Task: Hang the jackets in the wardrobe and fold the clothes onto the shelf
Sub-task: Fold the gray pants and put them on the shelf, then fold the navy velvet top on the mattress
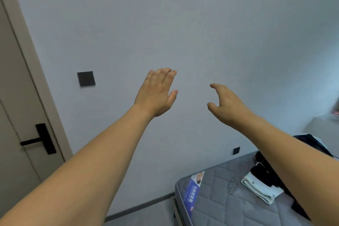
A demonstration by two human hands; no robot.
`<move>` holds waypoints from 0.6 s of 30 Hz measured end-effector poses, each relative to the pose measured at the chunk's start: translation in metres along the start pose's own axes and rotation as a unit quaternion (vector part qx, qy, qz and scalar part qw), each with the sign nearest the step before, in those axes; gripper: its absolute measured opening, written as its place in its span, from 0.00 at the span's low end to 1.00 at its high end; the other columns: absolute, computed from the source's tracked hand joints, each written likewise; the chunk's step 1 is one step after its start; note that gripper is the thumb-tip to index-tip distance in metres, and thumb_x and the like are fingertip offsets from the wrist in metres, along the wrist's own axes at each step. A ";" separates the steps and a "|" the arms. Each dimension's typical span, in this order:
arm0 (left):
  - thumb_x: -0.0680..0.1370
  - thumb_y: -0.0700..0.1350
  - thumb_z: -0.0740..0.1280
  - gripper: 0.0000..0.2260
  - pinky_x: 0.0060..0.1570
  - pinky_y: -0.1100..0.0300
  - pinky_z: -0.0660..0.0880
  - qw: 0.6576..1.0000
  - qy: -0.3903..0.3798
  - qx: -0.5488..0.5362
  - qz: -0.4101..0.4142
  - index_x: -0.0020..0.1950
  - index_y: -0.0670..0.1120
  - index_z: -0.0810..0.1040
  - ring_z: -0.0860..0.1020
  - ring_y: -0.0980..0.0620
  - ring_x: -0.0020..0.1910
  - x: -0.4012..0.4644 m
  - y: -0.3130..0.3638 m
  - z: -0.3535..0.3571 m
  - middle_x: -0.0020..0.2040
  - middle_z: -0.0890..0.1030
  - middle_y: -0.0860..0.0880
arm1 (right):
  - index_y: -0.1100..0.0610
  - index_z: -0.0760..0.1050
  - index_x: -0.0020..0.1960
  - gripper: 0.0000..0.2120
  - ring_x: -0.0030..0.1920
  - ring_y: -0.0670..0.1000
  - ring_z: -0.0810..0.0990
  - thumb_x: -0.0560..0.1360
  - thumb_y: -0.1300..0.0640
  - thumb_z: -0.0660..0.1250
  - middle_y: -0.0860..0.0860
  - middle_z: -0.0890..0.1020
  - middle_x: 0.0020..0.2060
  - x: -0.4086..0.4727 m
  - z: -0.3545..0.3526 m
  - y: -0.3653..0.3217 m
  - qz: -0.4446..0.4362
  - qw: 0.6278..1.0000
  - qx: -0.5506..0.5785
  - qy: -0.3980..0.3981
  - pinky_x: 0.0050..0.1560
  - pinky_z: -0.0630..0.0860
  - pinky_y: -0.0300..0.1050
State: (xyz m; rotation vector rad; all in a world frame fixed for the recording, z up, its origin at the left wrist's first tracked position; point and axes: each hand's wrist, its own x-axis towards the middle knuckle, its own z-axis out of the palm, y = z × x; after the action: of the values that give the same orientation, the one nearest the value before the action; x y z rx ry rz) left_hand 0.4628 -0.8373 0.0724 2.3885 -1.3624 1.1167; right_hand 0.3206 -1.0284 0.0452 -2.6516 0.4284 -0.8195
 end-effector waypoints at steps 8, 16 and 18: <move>0.82 0.54 0.57 0.27 0.77 0.47 0.48 0.986 -0.058 -0.086 0.131 0.79 0.45 0.58 0.59 0.47 0.76 0.111 0.120 0.164 0.76 0.62 0.47 | 0.57 0.59 0.77 0.29 0.74 0.54 0.63 0.78 0.56 0.63 0.53 0.64 0.75 0.019 -0.013 0.193 0.162 0.986 -0.036 0.008 0.73 0.59 0.48; 0.82 0.52 0.58 0.26 0.77 0.45 0.51 0.976 -0.091 -0.127 0.150 0.78 0.44 0.60 0.60 0.45 0.75 0.196 0.209 0.284 0.76 0.63 0.45 | 0.57 0.63 0.75 0.28 0.68 0.56 0.70 0.77 0.56 0.64 0.55 0.71 0.70 0.011 -0.011 0.354 0.283 0.959 -0.016 0.024 0.69 0.66 0.51; 0.81 0.52 0.59 0.26 0.76 0.45 0.51 0.970 -0.106 -0.128 0.178 0.78 0.44 0.61 0.61 0.45 0.74 0.212 0.231 0.314 0.76 0.63 0.45 | 0.57 0.64 0.74 0.27 0.68 0.56 0.70 0.76 0.56 0.64 0.55 0.71 0.69 0.007 -0.003 0.389 0.305 0.952 -0.019 0.015 0.69 0.67 0.51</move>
State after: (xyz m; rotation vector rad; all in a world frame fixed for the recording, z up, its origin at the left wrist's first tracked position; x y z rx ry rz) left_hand 0.5056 -1.2612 -0.0518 2.1798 -1.9341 0.7085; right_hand 0.2528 -1.3814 -0.1032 -2.3141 1.1995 -0.6457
